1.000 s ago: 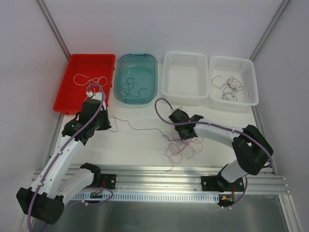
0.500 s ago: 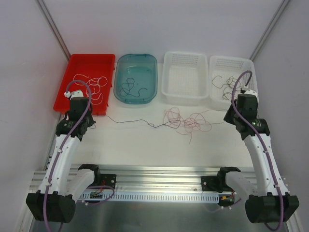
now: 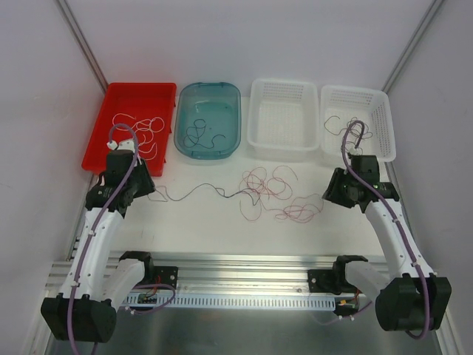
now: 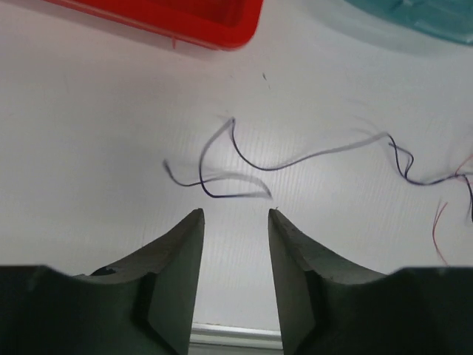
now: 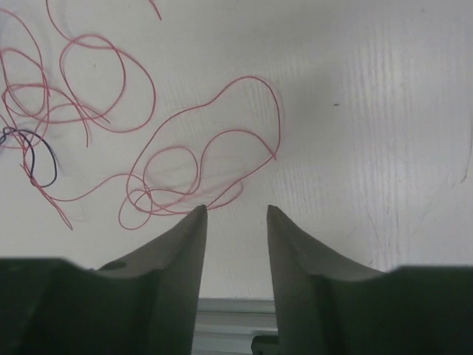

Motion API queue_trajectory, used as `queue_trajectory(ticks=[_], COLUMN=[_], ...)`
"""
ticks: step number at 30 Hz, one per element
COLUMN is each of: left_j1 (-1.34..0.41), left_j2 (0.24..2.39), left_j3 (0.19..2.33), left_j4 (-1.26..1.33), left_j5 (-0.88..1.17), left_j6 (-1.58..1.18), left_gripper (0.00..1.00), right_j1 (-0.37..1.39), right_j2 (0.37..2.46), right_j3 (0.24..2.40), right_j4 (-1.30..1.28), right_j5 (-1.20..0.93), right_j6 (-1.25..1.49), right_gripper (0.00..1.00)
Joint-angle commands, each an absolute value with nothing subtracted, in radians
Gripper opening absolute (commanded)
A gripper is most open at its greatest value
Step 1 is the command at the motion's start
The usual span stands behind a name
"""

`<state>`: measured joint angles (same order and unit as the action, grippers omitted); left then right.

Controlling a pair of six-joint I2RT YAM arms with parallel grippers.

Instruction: Untangle the cables

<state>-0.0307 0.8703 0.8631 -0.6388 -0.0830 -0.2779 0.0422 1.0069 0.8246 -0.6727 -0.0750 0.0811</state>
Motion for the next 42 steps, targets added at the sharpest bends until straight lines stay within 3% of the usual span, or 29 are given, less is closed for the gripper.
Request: queue_trajectory(ticks=[1, 3, 6, 11, 16, 24, 31, 42], left_j1=[-0.026, -0.026, -0.040, -0.217, -0.435, -0.526, -0.569, -0.606], left_j2=[0.881, 0.871, 0.865, 0.941, 1.066, 1.229, 1.439, 1.649], left_j3=[0.822, 0.815, 0.818, 0.841, 0.844, 0.744, 0.830, 0.891], left_j4=[-0.630, -0.632, -0.630, -0.600, -0.500, -0.129, -0.072, -0.057], left_j5=[0.078, 0.126, 0.214, 0.201, 0.043, -0.185, -0.310, -0.318], left_j6=[-0.270, -0.275, -0.299, -0.334, -0.533, -0.876, -0.972, -1.078], left_gripper=[0.41, 0.56, 0.70, 0.80, 0.80, 0.77, 0.73, 0.67], right_j1=[0.089, 0.106, 0.143, 0.277, 0.428, 0.586, 0.684, 0.762], right_j2=[1.000, 0.989, 0.968, 0.962, 1.005, 1.078, 1.130, 1.239], right_j3=[0.808, 0.805, 0.799, 0.790, 0.799, 0.792, 0.790, 0.821], right_j4=[-0.670, -0.669, -0.657, -0.594, -0.546, -0.477, -0.426, -0.359], right_j5=[-0.112, -0.103, -0.104, -0.106, -0.051, 0.037, 0.066, 0.101], right_j6=[0.068, 0.061, 0.061, 0.080, 0.133, 0.202, 0.235, 0.250], right_gripper=[0.45, 0.56, 0.68, 0.84, 0.90, 0.92, 0.93, 0.94])
